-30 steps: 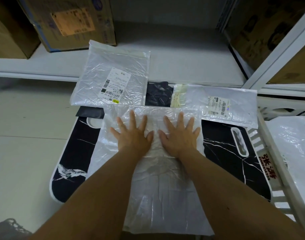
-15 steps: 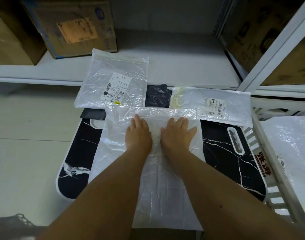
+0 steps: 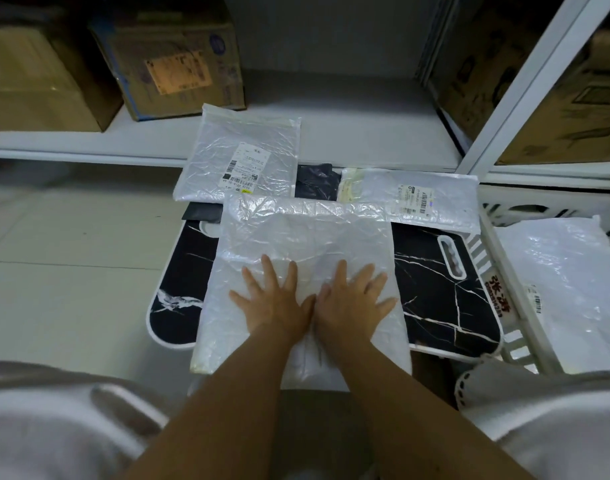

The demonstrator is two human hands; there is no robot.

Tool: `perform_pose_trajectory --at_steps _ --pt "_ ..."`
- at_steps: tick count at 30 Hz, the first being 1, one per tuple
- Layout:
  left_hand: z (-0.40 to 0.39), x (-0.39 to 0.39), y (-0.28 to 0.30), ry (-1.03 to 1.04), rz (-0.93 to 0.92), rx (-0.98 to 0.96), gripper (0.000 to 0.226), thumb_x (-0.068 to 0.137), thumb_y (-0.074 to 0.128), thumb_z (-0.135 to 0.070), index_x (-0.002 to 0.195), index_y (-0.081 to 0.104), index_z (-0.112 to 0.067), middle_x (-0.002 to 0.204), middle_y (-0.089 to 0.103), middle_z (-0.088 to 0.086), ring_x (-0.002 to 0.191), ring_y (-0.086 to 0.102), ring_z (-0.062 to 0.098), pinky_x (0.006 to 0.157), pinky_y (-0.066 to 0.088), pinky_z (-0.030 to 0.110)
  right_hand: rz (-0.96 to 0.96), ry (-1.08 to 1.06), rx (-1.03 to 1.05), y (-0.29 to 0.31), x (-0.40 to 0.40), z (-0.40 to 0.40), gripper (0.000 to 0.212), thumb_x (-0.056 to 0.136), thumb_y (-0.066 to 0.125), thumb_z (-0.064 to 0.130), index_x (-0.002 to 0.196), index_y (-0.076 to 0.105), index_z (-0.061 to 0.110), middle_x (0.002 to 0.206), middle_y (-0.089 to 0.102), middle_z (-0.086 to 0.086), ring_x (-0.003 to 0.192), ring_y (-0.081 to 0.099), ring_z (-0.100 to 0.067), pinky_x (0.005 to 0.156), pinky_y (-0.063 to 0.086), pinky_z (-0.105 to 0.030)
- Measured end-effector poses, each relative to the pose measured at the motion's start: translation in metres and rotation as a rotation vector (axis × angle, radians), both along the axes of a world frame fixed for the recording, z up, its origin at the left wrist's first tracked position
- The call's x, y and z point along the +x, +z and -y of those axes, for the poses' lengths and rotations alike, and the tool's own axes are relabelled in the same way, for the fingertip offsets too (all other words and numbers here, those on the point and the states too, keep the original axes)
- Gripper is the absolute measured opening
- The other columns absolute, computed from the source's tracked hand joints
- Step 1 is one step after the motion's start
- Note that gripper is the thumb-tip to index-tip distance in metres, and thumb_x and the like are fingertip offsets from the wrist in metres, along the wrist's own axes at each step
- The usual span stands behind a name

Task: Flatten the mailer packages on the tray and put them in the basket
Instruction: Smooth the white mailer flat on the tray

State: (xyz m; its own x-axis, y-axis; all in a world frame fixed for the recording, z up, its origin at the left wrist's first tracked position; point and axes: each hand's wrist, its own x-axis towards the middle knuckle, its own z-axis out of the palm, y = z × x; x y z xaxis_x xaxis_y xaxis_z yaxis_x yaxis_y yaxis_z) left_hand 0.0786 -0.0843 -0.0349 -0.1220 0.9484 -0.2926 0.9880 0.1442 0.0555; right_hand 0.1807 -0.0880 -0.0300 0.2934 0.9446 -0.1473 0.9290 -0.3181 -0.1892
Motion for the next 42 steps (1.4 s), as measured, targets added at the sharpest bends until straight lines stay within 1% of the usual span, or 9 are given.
perform_pose_trajectory --at_steps 4,10,15,20,25,29,35,39,42 --pt "0.015 -0.004 -0.011 -0.03 -0.05 -0.037 0.072 0.089 0.005 -0.071 0.146 -0.024 -0.037 0.154 -0.03 0.011 0.14 -0.021 0.046 0.109 0.0 0.069 -0.039 0.114 -0.007 -0.012 -0.002 0.016 0.055 0.101 0.022 0.049 0.152 0.006 0.034 0.162 -0.002 -0.013 0.147 -0.008 -0.039 0.113 0.002 -0.064" --pt "0.009 -0.009 -0.015 -0.067 -0.012 -0.031 0.074 0.09 0.007 -0.07 0.147 -0.023 -0.032 0.155 -0.027 0.014 0.14 -0.021 0.046 0.112 -0.002 0.063 -0.031 0.204 -0.07 -0.016 0.014 0.014 0.057 0.102 0.014 0.05 0.153 -0.007 0.034 0.161 -0.014 -0.008 0.146 -0.017 -0.034 0.115 -0.003 -0.062" --pt "0.009 -0.009 -0.015 -0.034 0.034 -0.007 0.076 0.095 0.01 -0.063 0.15 -0.016 -0.019 0.156 -0.022 0.015 0.142 -0.018 0.043 0.117 -0.002 0.055 -0.053 0.211 -0.08 -0.018 0.014 0.008 0.057 0.103 0.018 0.045 0.154 -0.004 0.032 0.162 -0.013 -0.007 0.147 -0.015 -0.032 0.117 -0.003 -0.058" --pt "0.005 -0.011 -0.012 -0.007 0.076 0.021 0.067 0.101 0.017 -0.049 0.153 -0.007 -0.013 0.158 -0.015 0.014 0.145 -0.011 0.038 0.119 0.004 0.045 0.0 0.193 -0.005 -0.009 -0.001 0.016 0.059 0.101 0.034 0.029 0.153 0.008 0.022 0.161 -0.001 -0.016 0.148 -0.006 -0.035 0.118 0.007 -0.057" --pt "0.005 -0.024 0.005 -0.045 0.1 -0.019 0.067 0.098 0.045 -0.034 0.153 0.007 -0.026 0.158 -0.01 0.019 0.146 -0.006 0.036 0.118 0.015 0.048 0.009 0.184 -0.044 -0.018 -0.027 0.048 0.063 0.097 0.023 0.06 0.151 0.006 0.031 0.16 -0.007 -0.016 0.145 -0.009 -0.045 0.11 0.004 -0.07" --pt "0.024 -0.032 -0.001 -0.017 0.063 -0.061 0.057 0.099 0.013 -0.053 0.147 -0.014 -0.042 0.156 -0.026 0.007 0.142 -0.023 0.038 0.11 -0.002 0.068 0.051 0.214 -0.057 -0.025 -0.022 0.046 0.068 0.095 0.014 0.065 0.151 -0.004 0.033 0.16 -0.015 -0.016 0.143 -0.014 -0.046 0.107 0.002 -0.073" --pt "0.031 -0.038 -0.009 -0.01 0.058 -0.042 0.061 0.096 0.005 -0.06 0.146 -0.021 -0.04 0.154 -0.031 0.005 0.141 -0.027 0.037 0.11 -0.003 0.067 0.077 0.237 -0.056 -0.023 -0.021 0.045 0.068 0.096 0.014 0.064 0.152 -0.002 0.029 0.16 -0.013 -0.018 0.144 -0.011 -0.047 0.106 0.004 -0.073" --pt "0.029 -0.036 -0.009 0.005 0.003 -0.037 0.064 0.095 0.008 -0.062 0.148 -0.019 -0.037 0.158 -0.021 0.007 0.144 -0.015 0.04 0.111 0.006 0.066 0.113 0.239 -0.018 -0.025 -0.022 0.046 0.066 0.096 0.023 0.061 0.15 0.019 0.024 0.158 0.009 -0.024 0.142 0.007 -0.051 0.106 0.012 -0.072" --pt "0.023 -0.034 -0.005 -0.021 -0.145 0.047 0.072 0.093 0.013 -0.065 0.152 -0.006 -0.028 0.157 0.013 0.01 0.14 0.02 0.039 0.109 0.02 0.061 0.173 0.28 0.001 -0.015 -0.014 0.035 0.061 0.097 0.025 0.058 0.144 0.028 0.02 0.15 0.031 -0.02 0.134 0.03 -0.045 0.104 0.027 -0.06"
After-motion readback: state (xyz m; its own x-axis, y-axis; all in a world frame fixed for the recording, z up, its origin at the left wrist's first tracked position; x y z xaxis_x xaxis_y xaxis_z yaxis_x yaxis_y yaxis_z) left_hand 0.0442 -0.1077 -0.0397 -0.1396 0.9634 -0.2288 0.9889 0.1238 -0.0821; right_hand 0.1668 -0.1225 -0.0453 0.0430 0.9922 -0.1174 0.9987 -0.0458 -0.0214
